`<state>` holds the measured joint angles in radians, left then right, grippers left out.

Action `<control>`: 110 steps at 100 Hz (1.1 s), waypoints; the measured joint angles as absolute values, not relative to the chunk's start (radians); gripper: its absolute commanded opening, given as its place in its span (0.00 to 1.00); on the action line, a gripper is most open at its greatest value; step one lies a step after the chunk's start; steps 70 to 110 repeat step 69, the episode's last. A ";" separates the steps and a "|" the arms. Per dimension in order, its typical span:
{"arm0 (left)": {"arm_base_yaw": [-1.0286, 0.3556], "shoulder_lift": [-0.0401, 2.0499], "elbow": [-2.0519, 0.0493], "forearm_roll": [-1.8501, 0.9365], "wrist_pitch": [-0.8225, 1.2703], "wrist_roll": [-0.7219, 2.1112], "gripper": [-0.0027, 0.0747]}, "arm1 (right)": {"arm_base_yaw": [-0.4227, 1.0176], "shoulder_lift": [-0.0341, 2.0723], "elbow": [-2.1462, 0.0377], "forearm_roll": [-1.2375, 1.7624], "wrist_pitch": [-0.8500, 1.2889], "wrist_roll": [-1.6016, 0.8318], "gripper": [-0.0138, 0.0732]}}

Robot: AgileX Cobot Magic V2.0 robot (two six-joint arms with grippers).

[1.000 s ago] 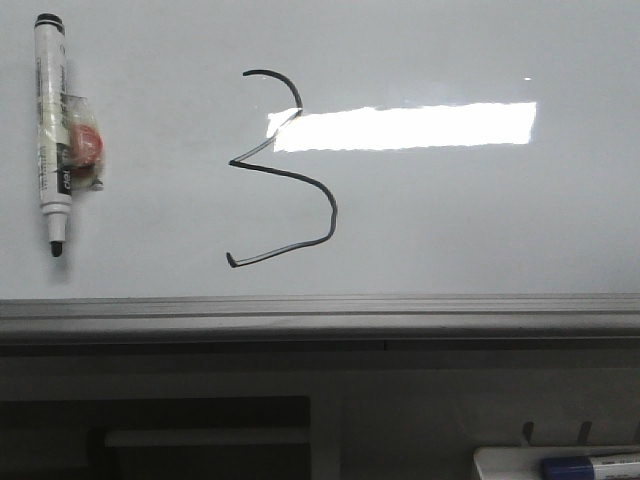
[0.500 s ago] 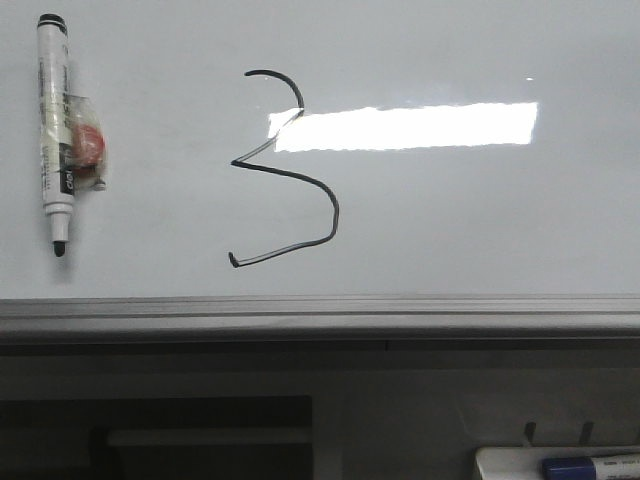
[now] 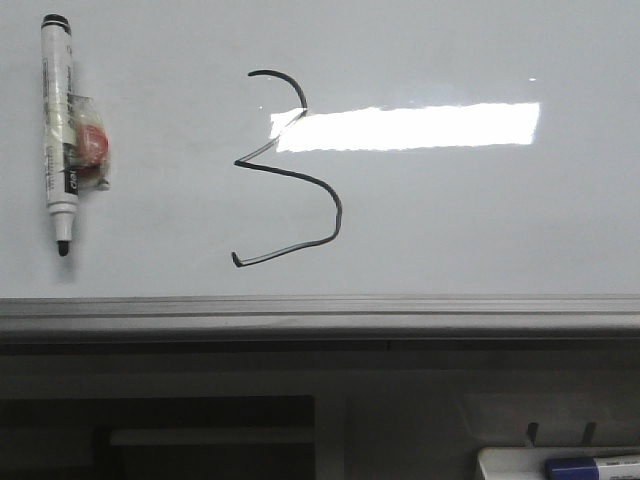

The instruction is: Write number 3 on whiteboard

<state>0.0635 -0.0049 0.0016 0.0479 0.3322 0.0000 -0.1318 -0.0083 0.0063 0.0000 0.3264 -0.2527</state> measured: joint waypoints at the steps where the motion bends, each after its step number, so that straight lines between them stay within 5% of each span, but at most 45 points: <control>1: 0.064 -0.005 0.002 0.048 0.332 0.000 0.01 | -0.132 -0.008 0.006 0.000 0.326 -0.253 0.10; 110: 0.064 -0.005 0.002 0.048 0.332 0.000 0.01 | -0.134 -0.009 0.006 0.000 0.330 -0.245 0.10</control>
